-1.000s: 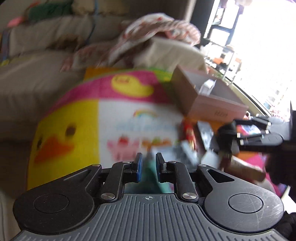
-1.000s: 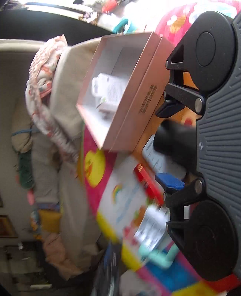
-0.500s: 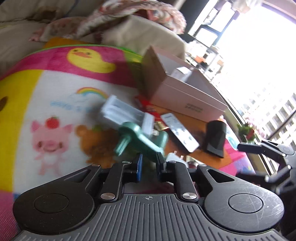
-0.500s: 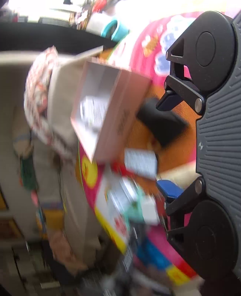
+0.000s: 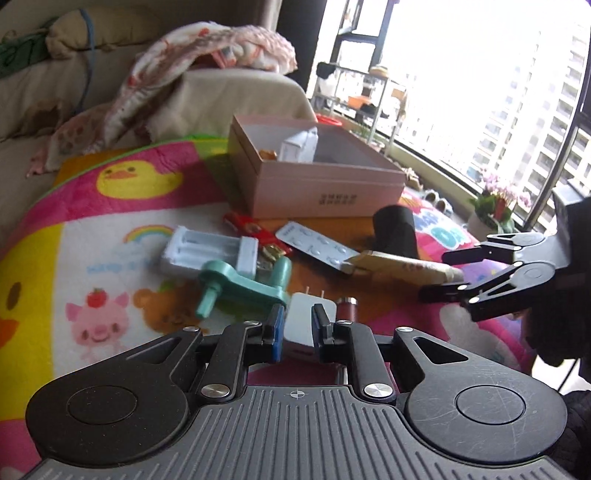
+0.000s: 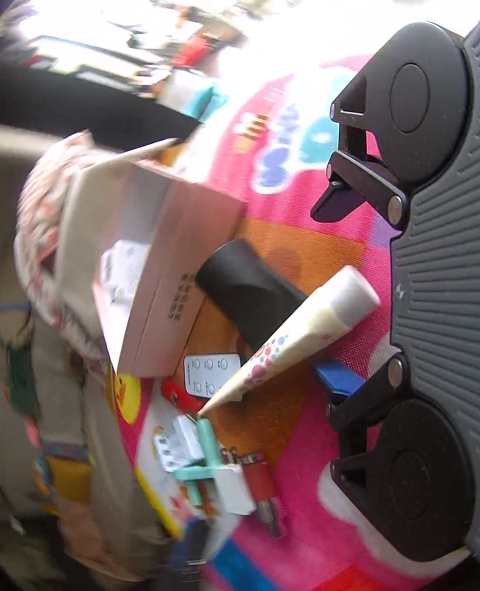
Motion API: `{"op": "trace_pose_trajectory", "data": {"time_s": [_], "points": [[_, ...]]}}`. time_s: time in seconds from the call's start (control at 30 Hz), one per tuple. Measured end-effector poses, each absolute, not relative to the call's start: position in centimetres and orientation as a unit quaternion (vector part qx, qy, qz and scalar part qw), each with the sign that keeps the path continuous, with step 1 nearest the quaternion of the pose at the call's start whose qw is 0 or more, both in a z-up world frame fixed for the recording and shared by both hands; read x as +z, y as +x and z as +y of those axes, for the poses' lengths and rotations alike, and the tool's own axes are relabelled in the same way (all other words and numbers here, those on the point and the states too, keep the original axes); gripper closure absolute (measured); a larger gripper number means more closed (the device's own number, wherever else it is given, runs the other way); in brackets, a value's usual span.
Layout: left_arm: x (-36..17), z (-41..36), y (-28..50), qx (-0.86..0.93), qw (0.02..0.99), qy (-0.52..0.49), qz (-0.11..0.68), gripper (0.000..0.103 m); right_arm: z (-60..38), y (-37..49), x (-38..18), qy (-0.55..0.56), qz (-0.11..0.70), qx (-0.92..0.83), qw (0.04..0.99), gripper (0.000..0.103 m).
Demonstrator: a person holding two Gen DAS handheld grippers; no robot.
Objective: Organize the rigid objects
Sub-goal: 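Reach to the red lipstick and grasp it with the right gripper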
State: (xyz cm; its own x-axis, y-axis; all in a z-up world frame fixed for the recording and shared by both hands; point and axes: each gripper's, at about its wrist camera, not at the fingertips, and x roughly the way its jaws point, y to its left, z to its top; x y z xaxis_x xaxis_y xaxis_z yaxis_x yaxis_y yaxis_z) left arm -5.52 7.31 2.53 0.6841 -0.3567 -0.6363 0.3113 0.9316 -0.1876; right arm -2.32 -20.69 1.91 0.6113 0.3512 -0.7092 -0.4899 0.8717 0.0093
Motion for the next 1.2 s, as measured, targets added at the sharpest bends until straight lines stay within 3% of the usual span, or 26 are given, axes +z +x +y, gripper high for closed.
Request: {"op": "trace_pose_trajectory", "data": {"time_s": [0.17,0.23,0.33,0.63,0.87,1.07,1.2], "points": [[2.2,4.4,-5.2,-0.231,0.907,-0.02,0.353,0.084,-22.4,-3.5,1.4,-0.046,0.361,0.237,0.901,0.012],[2.2,3.1,-5.6,-0.244,0.904,0.007,0.35,0.083,-22.0,-3.9,1.0,-0.05,0.362,0.247,0.897,0.0],[2.5,2.2,-6.8,-0.245,0.902,0.038,0.353,0.083,-21.2,-4.2,0.9,-0.079,0.359,0.242,0.898,0.0],[4.0,7.0,-8.9,-0.168,0.921,-0.002,0.351,0.083,-21.2,-4.0,1.1,-0.092,0.367,0.256,0.89,0.0],[3.6,6.9,-8.0,-0.172,0.922,-0.02,0.346,0.083,-23.0,-7.8,3.8,-0.079,0.333,0.378,0.86,0.005],[2.8,6.1,-8.2,-0.184,0.919,-0.022,0.349,0.083,-20.7,-9.8,1.9,-0.124,0.361,0.445,0.81,0.006],[3.0,6.7,-8.5,-0.173,0.921,-0.018,0.348,0.083,-19.6,-9.4,2.1,-0.153,0.355,0.429,0.816,0.023]]}}
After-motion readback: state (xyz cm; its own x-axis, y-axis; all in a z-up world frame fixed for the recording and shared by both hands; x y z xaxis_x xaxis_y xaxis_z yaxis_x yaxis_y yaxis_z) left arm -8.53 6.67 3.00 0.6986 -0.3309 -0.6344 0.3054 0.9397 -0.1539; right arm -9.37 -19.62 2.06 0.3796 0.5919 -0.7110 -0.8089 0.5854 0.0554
